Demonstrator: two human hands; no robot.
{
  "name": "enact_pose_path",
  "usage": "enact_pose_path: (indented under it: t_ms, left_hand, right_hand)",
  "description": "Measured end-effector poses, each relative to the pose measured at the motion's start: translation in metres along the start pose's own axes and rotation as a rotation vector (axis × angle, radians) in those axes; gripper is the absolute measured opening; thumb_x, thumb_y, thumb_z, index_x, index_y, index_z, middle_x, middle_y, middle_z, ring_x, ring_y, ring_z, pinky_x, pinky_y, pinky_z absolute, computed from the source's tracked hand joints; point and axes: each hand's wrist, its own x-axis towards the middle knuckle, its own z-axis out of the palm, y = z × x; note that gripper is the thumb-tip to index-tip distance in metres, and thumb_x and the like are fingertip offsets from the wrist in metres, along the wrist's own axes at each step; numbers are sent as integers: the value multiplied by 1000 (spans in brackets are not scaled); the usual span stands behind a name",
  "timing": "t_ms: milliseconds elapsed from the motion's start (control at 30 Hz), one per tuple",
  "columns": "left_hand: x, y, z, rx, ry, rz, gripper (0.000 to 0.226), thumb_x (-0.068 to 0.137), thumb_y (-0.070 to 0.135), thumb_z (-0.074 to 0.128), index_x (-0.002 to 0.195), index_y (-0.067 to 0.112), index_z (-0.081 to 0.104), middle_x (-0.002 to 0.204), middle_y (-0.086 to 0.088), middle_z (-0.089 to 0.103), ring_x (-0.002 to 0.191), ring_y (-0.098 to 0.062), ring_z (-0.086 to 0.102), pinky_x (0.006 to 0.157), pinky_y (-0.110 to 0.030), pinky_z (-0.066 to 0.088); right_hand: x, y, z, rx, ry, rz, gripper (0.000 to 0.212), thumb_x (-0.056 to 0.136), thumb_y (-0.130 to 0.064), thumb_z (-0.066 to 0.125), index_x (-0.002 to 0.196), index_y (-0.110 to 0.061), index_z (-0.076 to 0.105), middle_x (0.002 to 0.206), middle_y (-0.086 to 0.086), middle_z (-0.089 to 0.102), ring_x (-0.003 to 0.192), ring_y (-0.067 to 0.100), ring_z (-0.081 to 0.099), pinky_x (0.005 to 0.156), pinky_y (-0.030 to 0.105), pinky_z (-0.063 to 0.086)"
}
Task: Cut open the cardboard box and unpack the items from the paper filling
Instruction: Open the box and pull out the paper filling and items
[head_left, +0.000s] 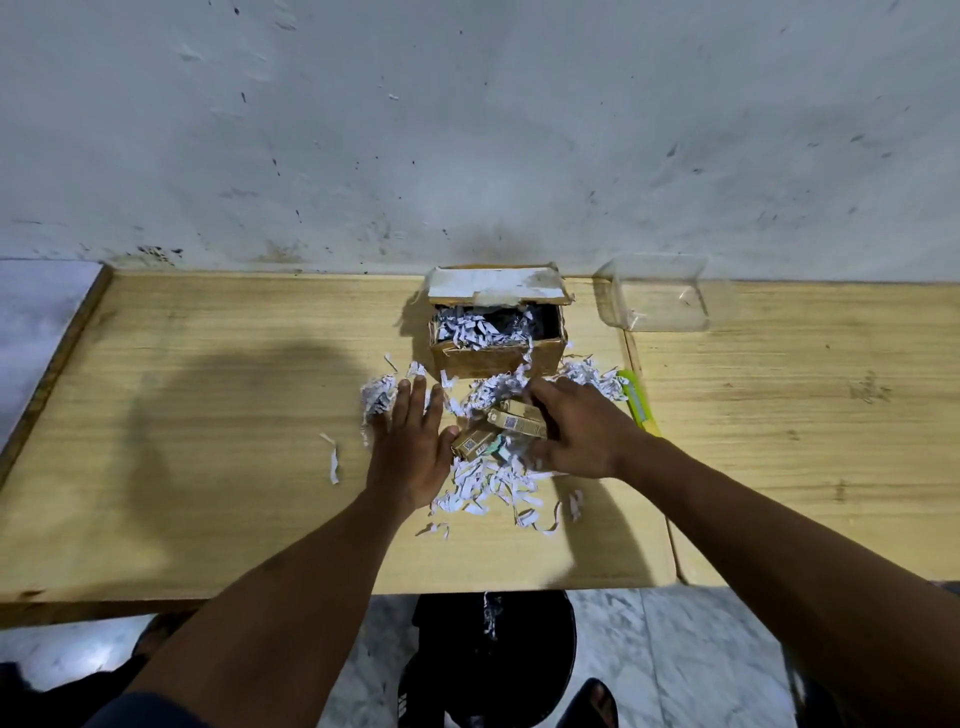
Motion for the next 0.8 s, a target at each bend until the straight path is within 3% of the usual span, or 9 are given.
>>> enact_pose_path:
  t_ms: [133,200,300,533,633,800]
  left_hand:
    - [1,0,1,21,-11,-5,62,100,44,31,154,15,23,163,-11,13,151,-29,5,110,-62,25]
    - [1,1,0,18,-14,-9,62,99,40,37,155,15,22,164,-10,12,152,-29,3,111,-61,24]
    - [0,2,-2,12,-28,-3,67,97,35,43,156,16,18,165,-9,6,152,-28,-1,112,-61,21]
    - [0,2,-4,2,-46,-5,75,92,29,49,156,17,12,165,-8,-1,151,-27,-7,113,-61,19]
    - [0,2,-4,-3,-40,-10,73,93,30,48,156,17,12,165,-7,-1,151,-27,-8,113,-61,19]
    - [-1,3,-5,-7,-37,-13,72,94,31,47,156,17,14,165,-7,1,151,-27,-6,112,-61,20]
  right_hand:
    - [24,-18,1,9,-26,-35,33,75,-25,66,102,-20,48,92,2,61,80,30,58,62,31,39]
    - [34,-26,5,-146,-49,-58,44,74,-34,68,114,-22,53,102,2,69,90,28,65,64,29,39]
    - [45,-33,9,-298,-108,-42,53,73,-47,72,120,-28,56,112,-1,69,100,27,66,73,33,50]
    - [46,-31,16,-300,-131,-81,70,78,-59,61,142,-34,44,132,-5,59,116,24,61,84,35,50]
    - [47,-27,19,-297,-108,-84,63,81,-61,60,137,-34,48,128,-5,62,113,24,62,82,34,50]
    - [48,-28,16,-280,-94,-107,43,75,-38,68,118,-31,62,108,-3,72,97,27,68,73,34,53]
